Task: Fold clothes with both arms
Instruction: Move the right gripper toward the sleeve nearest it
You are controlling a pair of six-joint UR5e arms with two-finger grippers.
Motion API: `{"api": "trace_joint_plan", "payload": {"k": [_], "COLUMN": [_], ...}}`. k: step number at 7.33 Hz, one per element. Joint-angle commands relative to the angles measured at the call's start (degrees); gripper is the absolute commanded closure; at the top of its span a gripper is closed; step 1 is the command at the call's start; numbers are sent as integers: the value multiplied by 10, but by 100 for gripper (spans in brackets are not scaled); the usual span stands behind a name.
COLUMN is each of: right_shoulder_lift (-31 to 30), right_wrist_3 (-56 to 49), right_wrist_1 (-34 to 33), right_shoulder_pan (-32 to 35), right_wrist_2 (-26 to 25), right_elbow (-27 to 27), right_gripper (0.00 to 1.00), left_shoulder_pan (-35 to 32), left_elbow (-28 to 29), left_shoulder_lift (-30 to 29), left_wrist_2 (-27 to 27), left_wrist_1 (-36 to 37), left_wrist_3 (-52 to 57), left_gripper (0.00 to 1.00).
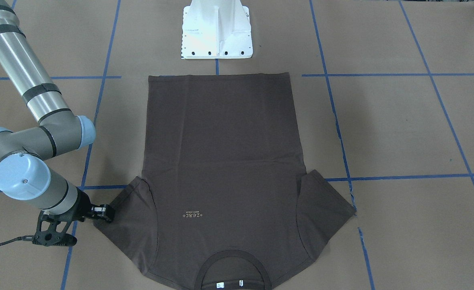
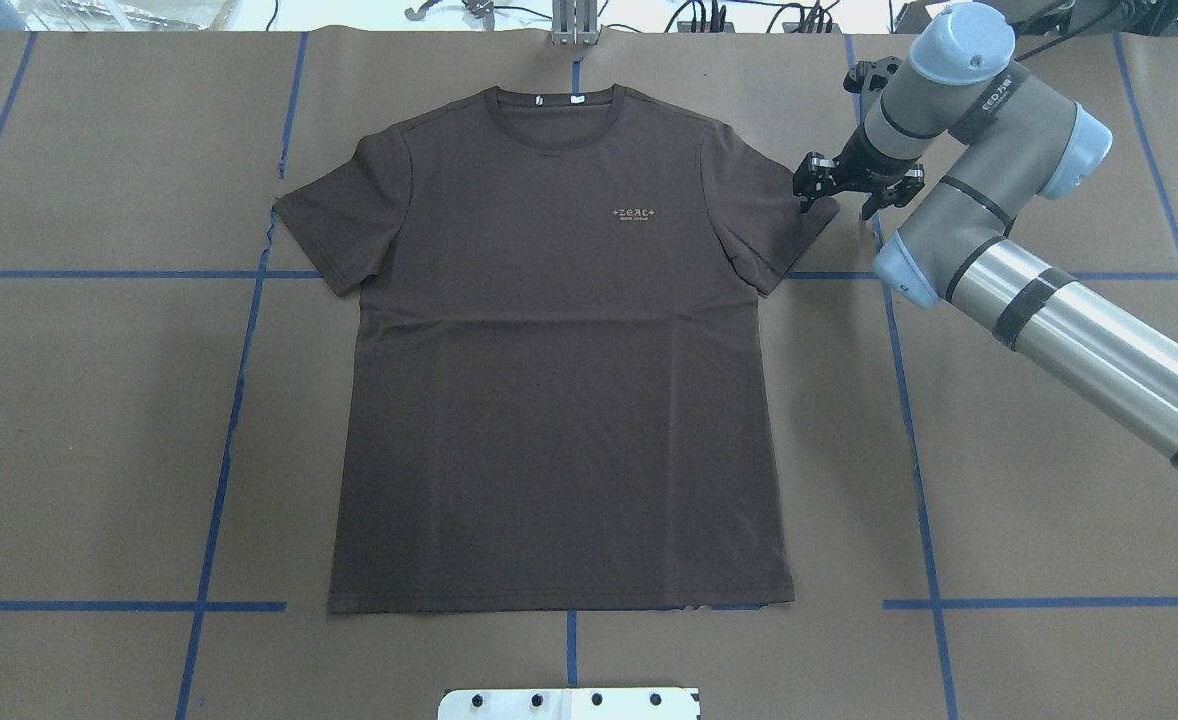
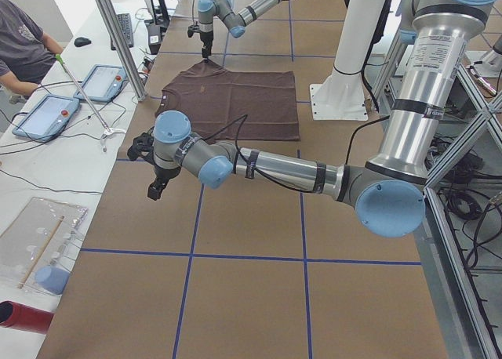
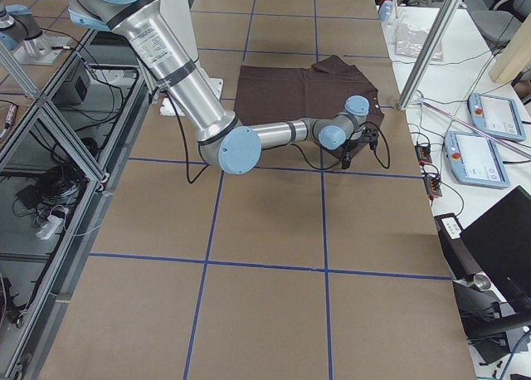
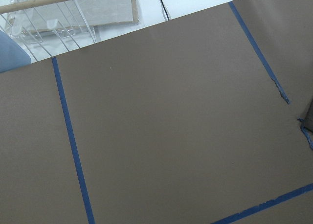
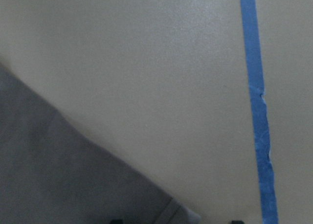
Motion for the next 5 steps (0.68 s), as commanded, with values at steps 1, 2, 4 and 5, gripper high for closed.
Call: {"api": "trace_joint_plan", "payload": {"k": [1,2,4,5], "right_shoulder_lift": [2,3,12,20], "right_wrist_3": [0,0,0,0], "right_wrist_1": [0,1,2,2], "right_shoulder_pan": [-2,-3,-2,-2], "right_wrist_2": [0,0,1,1], "right_elbow": [-1,-1,3,8], "right_gripper": [70,100,100,100], "left_shoulder_pan": [0,0,0,0], "left_elbow": [-1,-1,-1,-1], "left_shoulder_lift": [0,-3,-4,-5], "left_wrist_2": [0,0,0,0], "left_wrist_1": [0,0,0,1], "left_wrist_3": [0,0,-1,-1], "left_gripper": [0,0,0,0]}}
